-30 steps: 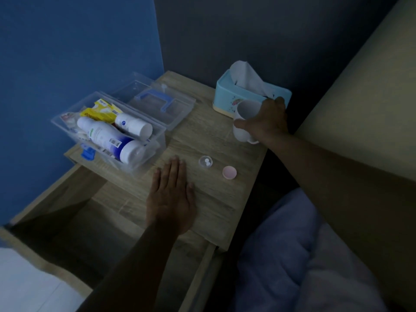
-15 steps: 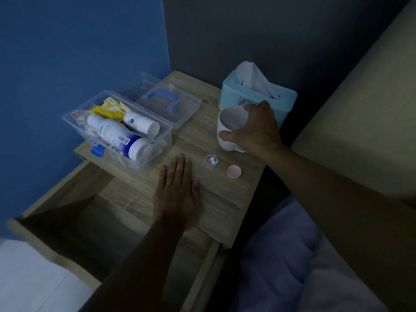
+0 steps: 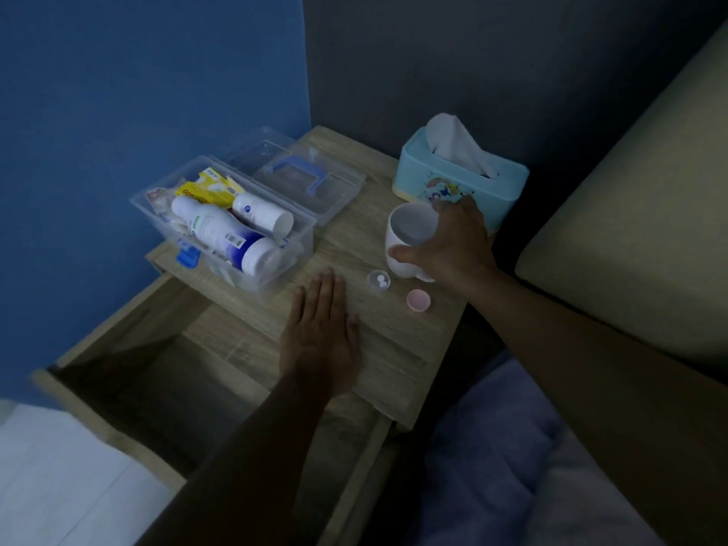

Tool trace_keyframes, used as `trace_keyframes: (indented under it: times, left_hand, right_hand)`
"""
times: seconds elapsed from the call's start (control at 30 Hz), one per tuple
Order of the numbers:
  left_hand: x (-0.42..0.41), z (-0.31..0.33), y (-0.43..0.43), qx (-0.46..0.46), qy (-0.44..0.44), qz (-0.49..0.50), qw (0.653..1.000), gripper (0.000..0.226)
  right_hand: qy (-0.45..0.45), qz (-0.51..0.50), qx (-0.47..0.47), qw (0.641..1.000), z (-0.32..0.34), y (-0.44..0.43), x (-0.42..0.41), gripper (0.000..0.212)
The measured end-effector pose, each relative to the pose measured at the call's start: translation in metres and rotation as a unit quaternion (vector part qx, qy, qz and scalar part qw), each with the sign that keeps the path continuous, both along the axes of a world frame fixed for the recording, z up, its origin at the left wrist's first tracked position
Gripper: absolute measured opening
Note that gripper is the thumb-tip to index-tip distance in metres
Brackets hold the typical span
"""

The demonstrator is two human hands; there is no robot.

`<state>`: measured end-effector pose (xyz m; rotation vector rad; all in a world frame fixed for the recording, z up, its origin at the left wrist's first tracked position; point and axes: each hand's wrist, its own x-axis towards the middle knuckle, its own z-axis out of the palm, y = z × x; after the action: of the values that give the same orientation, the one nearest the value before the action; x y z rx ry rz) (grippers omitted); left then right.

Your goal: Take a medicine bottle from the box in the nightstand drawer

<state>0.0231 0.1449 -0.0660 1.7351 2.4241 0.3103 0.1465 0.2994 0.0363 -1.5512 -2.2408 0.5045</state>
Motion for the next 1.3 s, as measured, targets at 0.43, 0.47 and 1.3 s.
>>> trace_keyframes:
  times: [0.43,0.47,1.3]
  left_hand:
    - [-0.019,0.045,-0.018,-0.046,-0.21,0.0,0.977,0.054]
    - [-0.019,0.048,-0.027,-0.015,-0.22,0.0,0.975,0.049]
    - [-0.174,0.05,-0.055,0.126,-0.069,0.081,0.986,0.066]
  right_hand:
    - [-0.018,0.011,-0.025,0.999,0.003,-0.028,-0.009,0.112]
    - [0.008,0.034,0.006,0.999,0.002,-0.036,-0.01,0.11]
    - [0.232,-0.214,-0.229,0.921,-0.013,-0.029,-0.162,0.042]
